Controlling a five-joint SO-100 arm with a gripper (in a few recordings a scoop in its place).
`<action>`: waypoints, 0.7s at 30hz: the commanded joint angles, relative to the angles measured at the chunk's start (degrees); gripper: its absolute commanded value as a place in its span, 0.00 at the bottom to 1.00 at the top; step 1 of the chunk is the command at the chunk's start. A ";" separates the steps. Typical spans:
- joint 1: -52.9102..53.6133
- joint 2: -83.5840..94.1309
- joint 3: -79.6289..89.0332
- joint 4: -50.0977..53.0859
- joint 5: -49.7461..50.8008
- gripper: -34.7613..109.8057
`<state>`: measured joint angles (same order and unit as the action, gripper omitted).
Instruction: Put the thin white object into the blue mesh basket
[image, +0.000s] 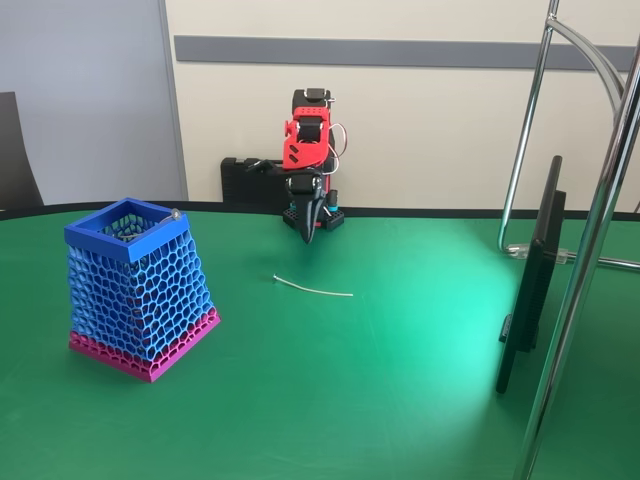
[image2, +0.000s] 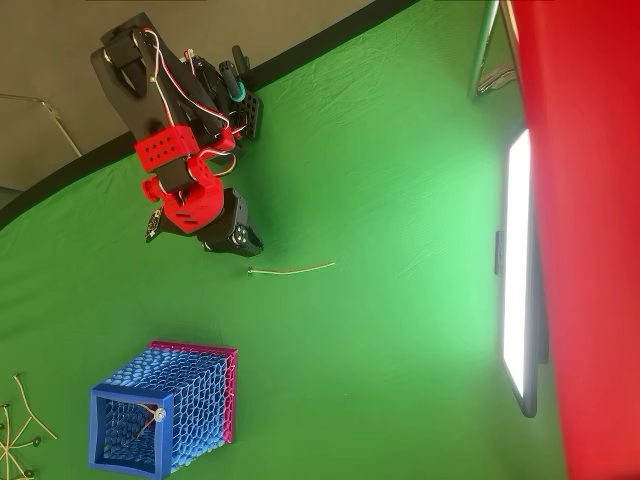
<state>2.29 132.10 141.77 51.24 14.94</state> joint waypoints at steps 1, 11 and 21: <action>0.70 -4.04 -5.45 0.88 1.67 0.24; 1.85 -23.03 -20.13 6.68 6.68 0.28; 5.01 -37.71 -30.50 12.39 11.34 0.34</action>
<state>6.50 95.54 114.61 62.67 25.58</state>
